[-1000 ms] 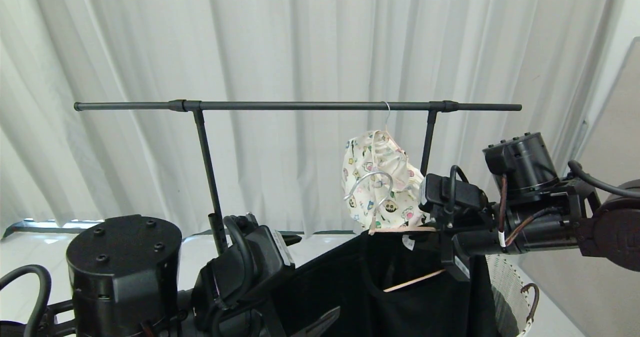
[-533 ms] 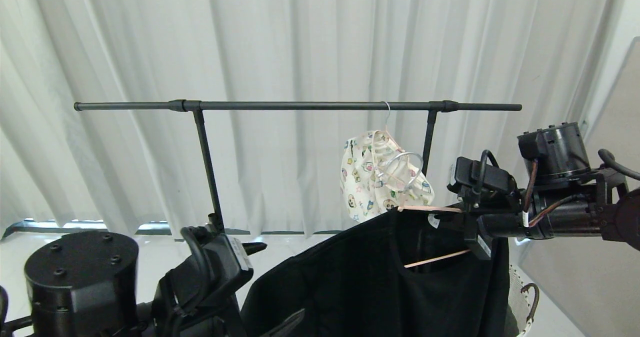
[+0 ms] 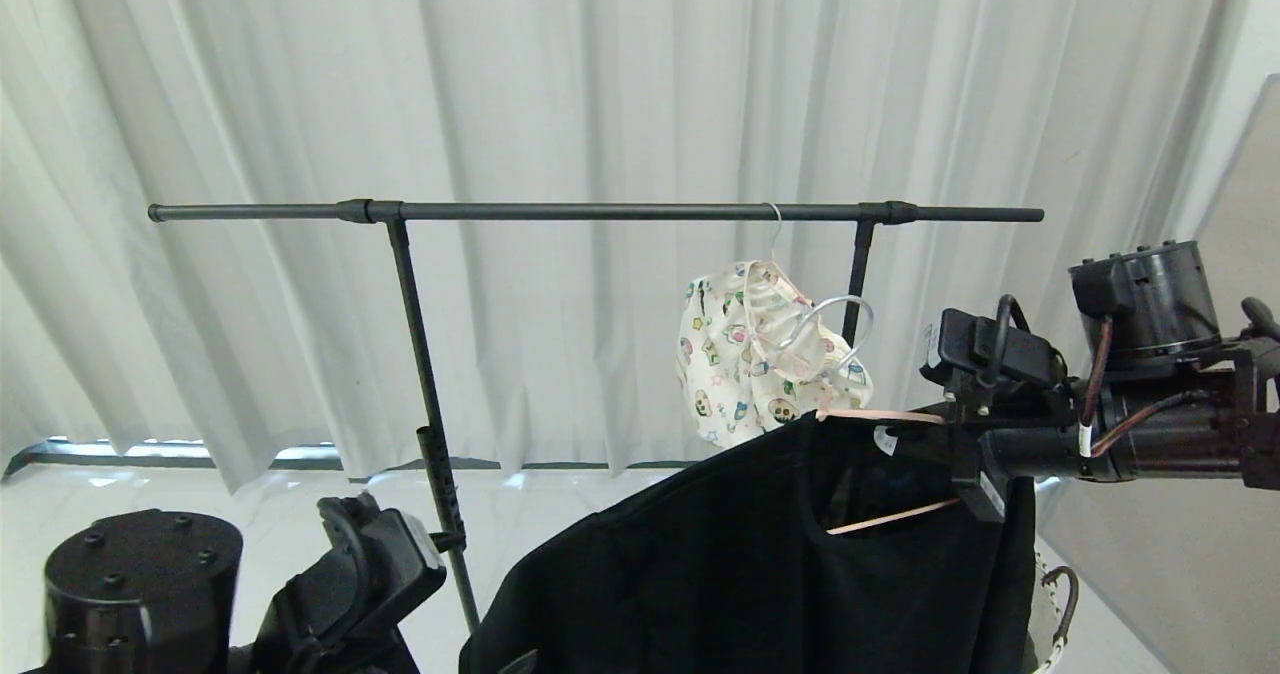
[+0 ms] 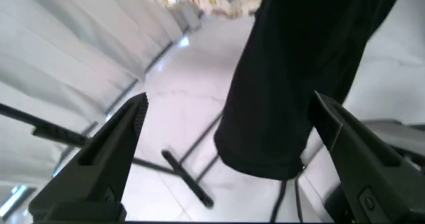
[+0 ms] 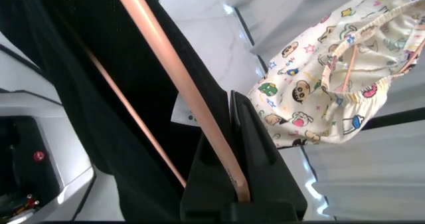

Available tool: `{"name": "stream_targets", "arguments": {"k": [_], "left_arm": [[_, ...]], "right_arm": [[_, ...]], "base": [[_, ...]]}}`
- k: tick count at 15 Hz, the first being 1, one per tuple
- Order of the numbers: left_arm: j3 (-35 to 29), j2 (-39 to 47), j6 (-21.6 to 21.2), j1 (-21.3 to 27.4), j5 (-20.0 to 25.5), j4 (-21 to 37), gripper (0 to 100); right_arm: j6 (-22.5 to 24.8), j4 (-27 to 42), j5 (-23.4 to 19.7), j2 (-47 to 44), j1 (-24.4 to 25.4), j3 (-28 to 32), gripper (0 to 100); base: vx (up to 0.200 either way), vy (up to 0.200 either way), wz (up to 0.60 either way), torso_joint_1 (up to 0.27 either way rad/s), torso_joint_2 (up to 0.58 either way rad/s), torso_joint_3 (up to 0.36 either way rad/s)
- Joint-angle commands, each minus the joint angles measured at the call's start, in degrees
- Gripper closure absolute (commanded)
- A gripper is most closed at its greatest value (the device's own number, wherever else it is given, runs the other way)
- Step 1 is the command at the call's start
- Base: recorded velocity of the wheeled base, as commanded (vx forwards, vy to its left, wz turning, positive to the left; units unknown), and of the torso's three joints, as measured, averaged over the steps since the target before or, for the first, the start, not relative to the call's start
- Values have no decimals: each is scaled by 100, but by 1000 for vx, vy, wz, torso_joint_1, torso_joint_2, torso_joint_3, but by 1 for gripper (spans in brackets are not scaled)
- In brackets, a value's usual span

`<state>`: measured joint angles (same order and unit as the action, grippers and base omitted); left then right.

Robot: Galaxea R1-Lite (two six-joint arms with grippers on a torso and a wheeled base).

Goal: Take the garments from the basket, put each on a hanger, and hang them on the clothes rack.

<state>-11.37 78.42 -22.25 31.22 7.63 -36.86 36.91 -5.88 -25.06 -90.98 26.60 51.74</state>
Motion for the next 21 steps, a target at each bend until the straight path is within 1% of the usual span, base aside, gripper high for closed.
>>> {"name": "stream_targets", "arguments": {"k": [1, 3, 6, 7, 8, 9, 10, 15, 16, 18, 21], "left_arm": [[-146, 428, 80, -2, 10, -5, 100], [-172, 455, 89, -28, 2, -5, 100], [30, 420, 115, -1101, -25, -5, 100], [39, 420, 115, -1391, -25, -5, 100], [39, 411, 115, -1452, -25, -5, 100], [21, 411, 115, -1514, -25, -5, 100], [-5, 411, 107, -1496, -16, -5, 100], [-322, 226, 71, -1197, -25, -5, 100], [-392, 165, 80, -1188, -25, -5, 0], [-401, 129, 107, -1188, -16, -5, 0], [-480, -20, 89, -1109, 28, -5, 0]], "right_arm": [[-9, -1, 2, 221, 3, -138, 100], [-17, -1, 19, 282, -6, -243, 100], [-26, -10, 37, 362, -428, -357, 100], [-61, -10, 37, 370, -542, -357, 100], [-88, -19, 37, 379, -568, -357, 100], [-255, -28, 37, 414, -586, -348, 100], [-325, -28, 37, 423, -586, -340, 100], [-325, -28, 116, 485, -577, -340, 100], [-334, -28, 142, 502, -586, -340, 100], [-334, -19, 151, 502, -586, -348, 100], [-334, -19, 283, 511, -586, -322, 100]], "base": [[0, 0, 0, 0, 0, 0], [0, 0, 0, 0, 0, 0], [0, 0, 0, 0, 0, 0], [0, 0, 0, 0, 0, 0], [0, 0, 0, 0, 0, 0], [0, 0, 0, 0, 0, 0], [0, 0, 0, 0, 0, 0], [0, 0, 0, 0, 0, 0], [0, 0, 0, 0, 0, 0], [0, 0, 0, 0, 0, 0], [0, 0, 0, 0, 0, 0]]}}
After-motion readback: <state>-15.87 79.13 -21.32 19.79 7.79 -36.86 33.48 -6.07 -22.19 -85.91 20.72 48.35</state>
